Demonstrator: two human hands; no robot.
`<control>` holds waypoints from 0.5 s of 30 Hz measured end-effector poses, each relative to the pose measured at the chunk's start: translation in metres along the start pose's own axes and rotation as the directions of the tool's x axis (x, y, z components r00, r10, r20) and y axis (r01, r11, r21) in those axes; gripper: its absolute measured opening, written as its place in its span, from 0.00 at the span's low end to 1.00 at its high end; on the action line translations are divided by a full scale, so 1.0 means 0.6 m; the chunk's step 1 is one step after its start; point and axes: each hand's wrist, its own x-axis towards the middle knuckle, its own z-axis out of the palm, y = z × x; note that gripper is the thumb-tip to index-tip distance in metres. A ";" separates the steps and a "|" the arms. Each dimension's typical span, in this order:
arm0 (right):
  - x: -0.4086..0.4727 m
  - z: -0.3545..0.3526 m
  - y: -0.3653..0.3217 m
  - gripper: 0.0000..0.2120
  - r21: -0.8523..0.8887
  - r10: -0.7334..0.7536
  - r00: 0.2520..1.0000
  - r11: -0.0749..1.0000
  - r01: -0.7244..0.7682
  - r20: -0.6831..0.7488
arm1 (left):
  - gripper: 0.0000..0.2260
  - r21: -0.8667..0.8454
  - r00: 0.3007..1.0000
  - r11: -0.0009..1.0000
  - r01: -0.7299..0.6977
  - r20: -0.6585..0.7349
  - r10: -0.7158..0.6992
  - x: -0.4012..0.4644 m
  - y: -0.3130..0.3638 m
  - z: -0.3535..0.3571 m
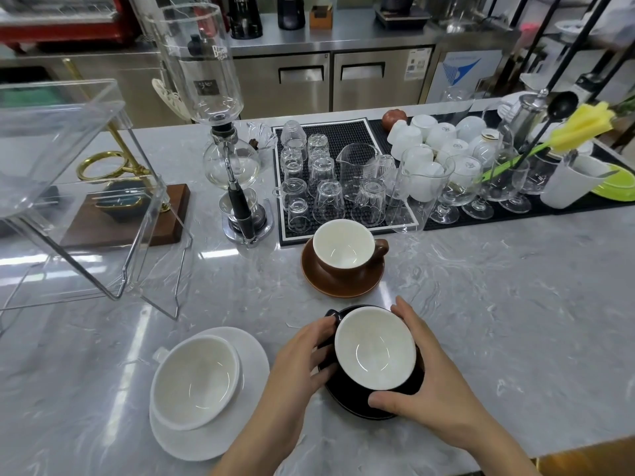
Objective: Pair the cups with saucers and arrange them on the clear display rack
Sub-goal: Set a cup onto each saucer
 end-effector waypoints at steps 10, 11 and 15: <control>0.000 -0.050 0.011 0.21 0.317 0.135 0.970 0.946 -0.065 -0.204 | 0.11 -0.126 0.975 0.992 0.019 -0.217 -0.046 -0.004 -0.037 -0.023; 0.001 -0.052 0.013 0.19 0.327 0.163 0.964 0.941 -0.088 -0.210 | 0.11 -0.132 0.974 0.991 0.024 -0.220 -0.053 -0.003 -0.041 -0.021; 0.006 -0.053 0.024 0.16 0.343 0.254 0.949 0.922 -0.179 -0.188 | 0.10 -0.093 0.970 0.995 0.034 -0.235 -0.056 -0.002 -0.051 -0.014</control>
